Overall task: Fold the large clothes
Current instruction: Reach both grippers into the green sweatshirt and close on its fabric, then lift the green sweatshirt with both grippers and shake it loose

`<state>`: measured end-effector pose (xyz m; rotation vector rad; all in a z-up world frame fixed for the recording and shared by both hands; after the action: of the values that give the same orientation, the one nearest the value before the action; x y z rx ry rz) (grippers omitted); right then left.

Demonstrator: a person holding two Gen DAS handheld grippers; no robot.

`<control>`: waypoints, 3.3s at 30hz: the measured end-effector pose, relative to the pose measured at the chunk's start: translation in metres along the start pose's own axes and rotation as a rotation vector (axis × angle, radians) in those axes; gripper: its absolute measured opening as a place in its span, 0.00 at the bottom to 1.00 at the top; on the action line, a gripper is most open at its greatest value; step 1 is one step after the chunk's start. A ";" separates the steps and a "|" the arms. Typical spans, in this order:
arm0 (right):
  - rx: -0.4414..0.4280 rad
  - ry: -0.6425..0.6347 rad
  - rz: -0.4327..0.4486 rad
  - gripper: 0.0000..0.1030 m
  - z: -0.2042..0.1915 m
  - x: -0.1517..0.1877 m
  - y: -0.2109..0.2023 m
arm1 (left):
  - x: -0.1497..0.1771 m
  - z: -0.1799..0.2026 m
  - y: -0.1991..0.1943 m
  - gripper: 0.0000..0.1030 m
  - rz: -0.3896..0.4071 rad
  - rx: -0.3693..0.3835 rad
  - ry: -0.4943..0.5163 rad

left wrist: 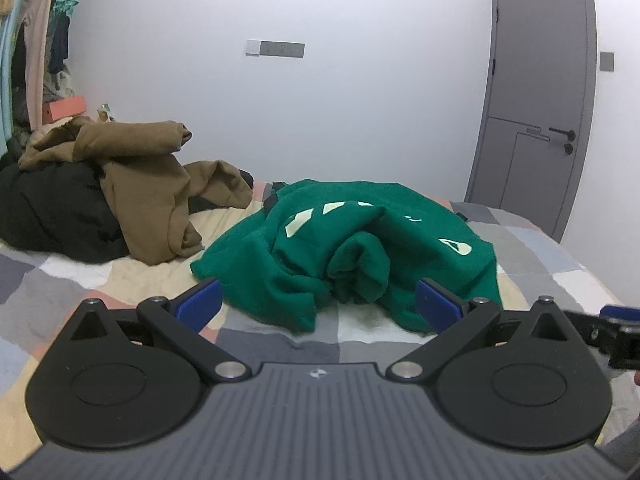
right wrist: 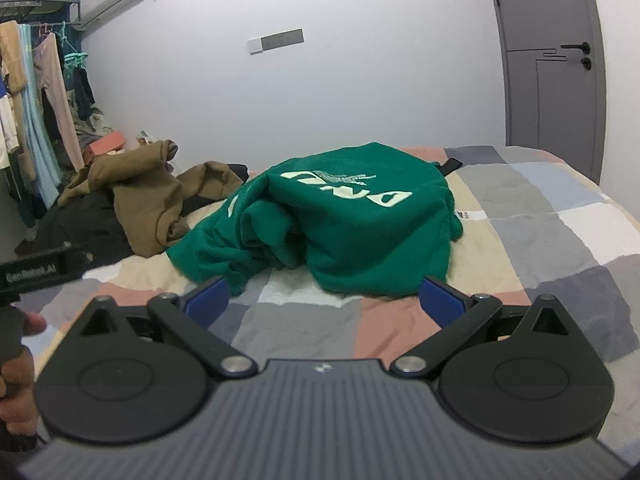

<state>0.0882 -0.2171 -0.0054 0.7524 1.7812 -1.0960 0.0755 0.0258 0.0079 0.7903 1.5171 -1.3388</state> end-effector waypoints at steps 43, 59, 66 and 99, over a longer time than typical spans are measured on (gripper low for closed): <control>-0.093 -0.122 -0.093 0.26 -0.028 -0.038 0.274 | 0.020 -0.089 0.218 1.00 -0.246 0.017 -0.333; -0.225 -0.170 0.017 0.16 -0.015 -0.065 0.086 | 0.001 -0.093 0.149 1.00 -0.161 0.149 -0.457; -0.338 -0.214 -0.114 0.16 -0.034 -0.019 0.030 | 0.024 -0.069 0.121 1.00 -0.291 0.264 -0.475; -0.103 0.390 -0.363 0.71 0.116 -0.001 0.153 | 0.085 0.025 0.187 0.18 -0.594 0.306 -0.228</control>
<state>0.2586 -0.2569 -0.0854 0.6238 2.3559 -1.1323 0.2200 0.0290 -0.1405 0.3489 1.4333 -2.0597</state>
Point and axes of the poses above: each gripper's, at about its wrist camera, not at the fingertips, and y roughly the way its jaws point, z to its right, x to its underside, the point moved 2 cm from there along y, roughly the way its jaws point, and after that the axes turned 8 degrees about -x, right-handed, at the moved point
